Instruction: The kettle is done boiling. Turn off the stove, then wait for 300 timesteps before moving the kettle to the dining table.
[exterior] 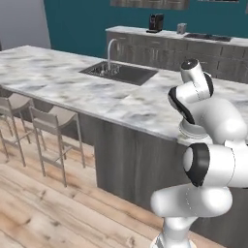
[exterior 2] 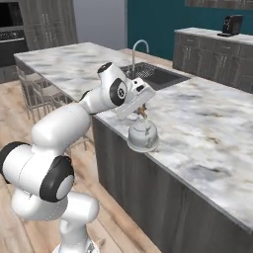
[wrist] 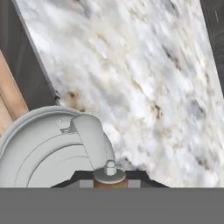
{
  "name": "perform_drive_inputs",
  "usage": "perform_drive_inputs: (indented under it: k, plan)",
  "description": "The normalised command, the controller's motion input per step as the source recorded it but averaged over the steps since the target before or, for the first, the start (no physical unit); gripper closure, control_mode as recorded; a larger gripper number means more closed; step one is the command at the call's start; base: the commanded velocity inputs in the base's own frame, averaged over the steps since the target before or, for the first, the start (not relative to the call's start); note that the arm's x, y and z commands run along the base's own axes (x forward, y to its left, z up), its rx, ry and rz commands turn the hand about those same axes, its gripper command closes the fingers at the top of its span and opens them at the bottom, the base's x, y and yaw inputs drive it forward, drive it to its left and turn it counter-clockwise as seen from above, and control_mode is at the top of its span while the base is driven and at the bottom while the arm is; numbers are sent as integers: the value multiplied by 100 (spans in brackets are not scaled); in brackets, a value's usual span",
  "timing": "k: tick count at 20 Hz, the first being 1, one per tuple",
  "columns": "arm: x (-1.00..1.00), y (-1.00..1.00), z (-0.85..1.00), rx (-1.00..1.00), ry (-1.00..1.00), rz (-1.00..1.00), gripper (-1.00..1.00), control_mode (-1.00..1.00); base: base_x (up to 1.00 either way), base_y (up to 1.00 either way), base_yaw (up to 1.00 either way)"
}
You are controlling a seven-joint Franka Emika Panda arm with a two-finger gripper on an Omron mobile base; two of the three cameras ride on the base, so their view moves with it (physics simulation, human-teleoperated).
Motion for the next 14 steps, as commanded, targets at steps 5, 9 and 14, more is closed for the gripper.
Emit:
perform_drive_inputs:
  k: [5,9,14]
  plan:
    - [0,0,0,0,0,0,100,100,46,98,-33]
    - [0,0,0,0,0,0,100,100,48,99,-33]
    - [0,0,0,0,0,0,100,100,46,99,-32]
